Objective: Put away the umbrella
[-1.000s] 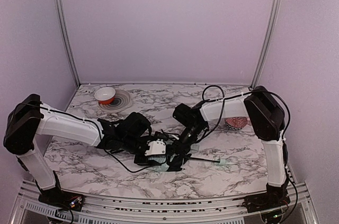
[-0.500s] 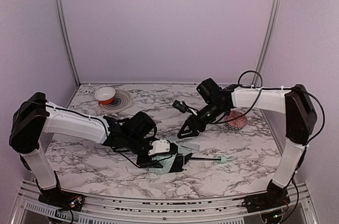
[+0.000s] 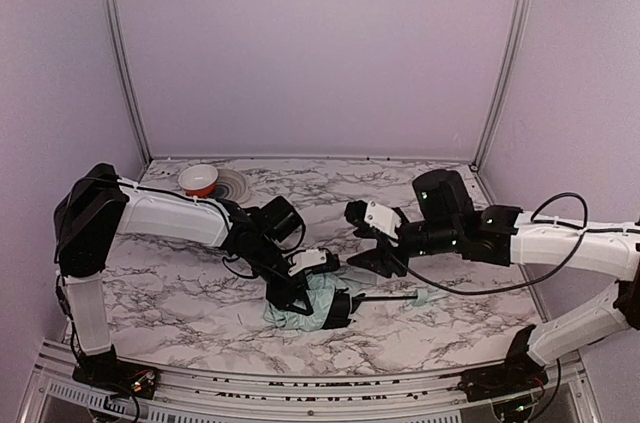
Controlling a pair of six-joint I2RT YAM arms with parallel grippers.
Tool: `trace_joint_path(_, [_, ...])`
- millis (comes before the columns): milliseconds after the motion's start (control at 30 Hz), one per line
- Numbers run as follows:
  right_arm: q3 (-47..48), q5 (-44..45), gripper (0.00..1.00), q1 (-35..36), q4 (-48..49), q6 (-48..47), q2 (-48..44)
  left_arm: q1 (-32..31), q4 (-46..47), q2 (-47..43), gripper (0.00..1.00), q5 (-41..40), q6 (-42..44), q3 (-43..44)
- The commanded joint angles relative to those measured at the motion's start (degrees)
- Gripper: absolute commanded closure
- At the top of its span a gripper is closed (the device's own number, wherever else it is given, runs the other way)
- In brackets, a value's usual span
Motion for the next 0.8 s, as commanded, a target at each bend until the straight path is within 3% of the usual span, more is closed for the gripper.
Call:
trace_joint_path(0, [-2.2,15.6,0.41,12.0,-1.3,-12.3,-1.1,0.8,-15.5,7.2,0.53,0.9,-3.7,-2.2])
trace_joint_path(233, [-4.5,14.8,0.39,19.8,2.3,-13.4,-1.5,2.4,-15.6,9.1,0.53,3.6,-4.5,-1.8])
trace_joint_path(367, [-5.4,13.2,0.36,21.4,2.2,-14.4,3.3,3.3,-15.8,10.6,0.54,4.3,-4.9,-1.0])
trace_joint_path(533, [-3.4,22.4,0.25,21.0,5.2,-14.2,13.1,3.3,-16.1,10.8,0.54,3.9,-4.6,-0.8])
trace_joint_path(700, [-0.9,22.5,0.03,19.7,8.5,-14.9,19.7,3.3,-16.4,11.2,0.54,4.7,-4.1,-0.5])
trace_joint_path(767, [-0.8,23.1,0.02,19.5,9.5,-14.9,20.5,3.3,-16.7,11.4,0.54,4.9,-4.0,-0.4])
